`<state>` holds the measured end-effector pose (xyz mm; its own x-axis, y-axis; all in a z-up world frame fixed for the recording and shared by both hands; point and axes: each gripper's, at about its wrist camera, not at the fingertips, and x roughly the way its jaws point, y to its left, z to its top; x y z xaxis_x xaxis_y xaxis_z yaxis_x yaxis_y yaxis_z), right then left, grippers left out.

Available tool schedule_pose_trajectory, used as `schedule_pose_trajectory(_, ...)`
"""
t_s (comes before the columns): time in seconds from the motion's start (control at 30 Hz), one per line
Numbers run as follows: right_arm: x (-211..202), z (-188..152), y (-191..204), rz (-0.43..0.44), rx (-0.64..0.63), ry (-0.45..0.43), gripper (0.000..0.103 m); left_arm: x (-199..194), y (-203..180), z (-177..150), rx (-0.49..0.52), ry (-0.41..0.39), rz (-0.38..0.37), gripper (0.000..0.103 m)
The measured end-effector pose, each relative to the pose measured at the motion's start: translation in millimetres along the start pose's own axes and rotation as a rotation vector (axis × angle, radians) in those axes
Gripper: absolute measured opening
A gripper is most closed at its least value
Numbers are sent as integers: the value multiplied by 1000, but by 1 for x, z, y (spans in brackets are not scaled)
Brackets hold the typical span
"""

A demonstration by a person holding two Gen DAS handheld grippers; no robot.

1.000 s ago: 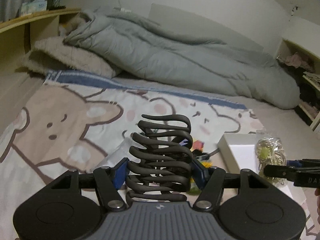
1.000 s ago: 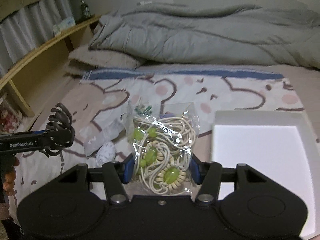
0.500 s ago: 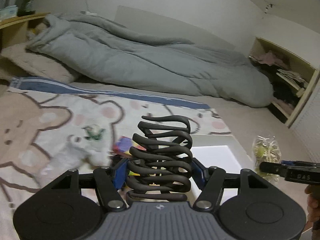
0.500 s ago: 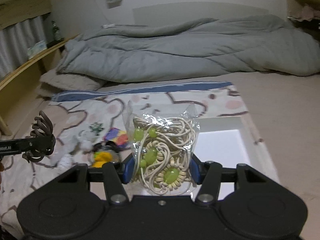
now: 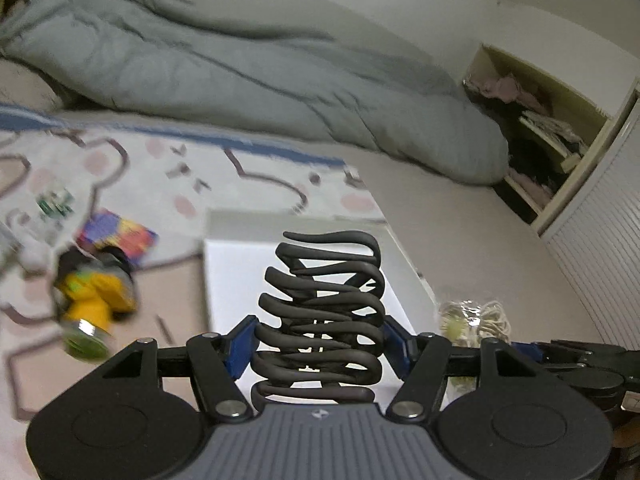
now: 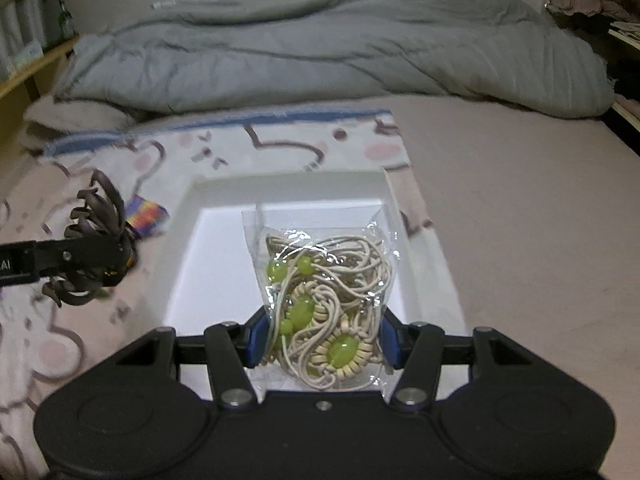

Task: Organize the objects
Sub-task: 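Carry the spring and bead bag over the white box with both tools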

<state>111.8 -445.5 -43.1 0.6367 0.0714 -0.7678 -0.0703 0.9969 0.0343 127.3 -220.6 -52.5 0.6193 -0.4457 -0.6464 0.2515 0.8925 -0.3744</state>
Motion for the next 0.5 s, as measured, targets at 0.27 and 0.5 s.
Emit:
schedule_pose_trajectory(0.27,25,-11,-22,-49,-22,113,56,49,-17,-29,-63,123,19,65)
schedule_pose_trajectory(0.5,48,-19,-29,-72,-35,218,57,70,-26,-46,-139,199,25,65)
